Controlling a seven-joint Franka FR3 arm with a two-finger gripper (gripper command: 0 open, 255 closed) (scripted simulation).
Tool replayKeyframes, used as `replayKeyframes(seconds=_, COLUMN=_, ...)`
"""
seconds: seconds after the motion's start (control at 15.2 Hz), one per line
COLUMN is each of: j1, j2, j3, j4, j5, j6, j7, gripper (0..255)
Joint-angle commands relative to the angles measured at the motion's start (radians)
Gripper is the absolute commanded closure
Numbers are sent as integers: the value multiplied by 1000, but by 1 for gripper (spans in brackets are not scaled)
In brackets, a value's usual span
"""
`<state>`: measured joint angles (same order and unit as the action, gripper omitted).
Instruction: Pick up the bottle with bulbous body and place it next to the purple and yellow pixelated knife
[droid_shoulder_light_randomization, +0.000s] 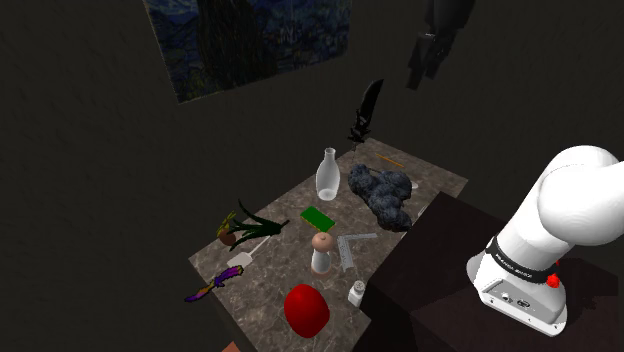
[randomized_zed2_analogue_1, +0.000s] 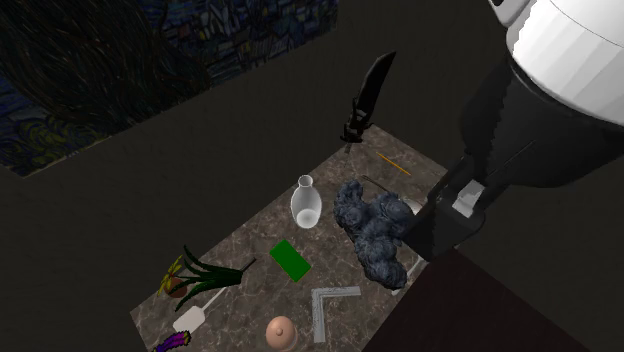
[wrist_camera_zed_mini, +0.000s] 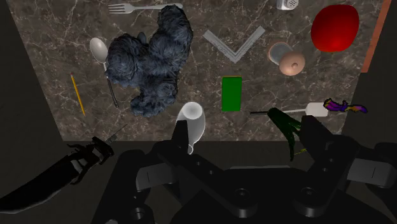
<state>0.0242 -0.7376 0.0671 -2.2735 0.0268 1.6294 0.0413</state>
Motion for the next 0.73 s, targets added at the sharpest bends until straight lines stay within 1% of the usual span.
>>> replayKeyframes(seconds=0.0, j1=0, j2=0, j3=0, j4=0, j5=0, j6=0, j7=0, gripper=0)
replayKeyframes(seconds=0.33, j1=-10, j2=85, j3=-27, j4=-81, j5=-16, j6=174, j7=-40, gripper=0)
replayKeyframes(seconds=0.66, j1=-21, j2=205, j3=-52, j4=-126, j5=-27, j6=347, j7=-79, gripper=0)
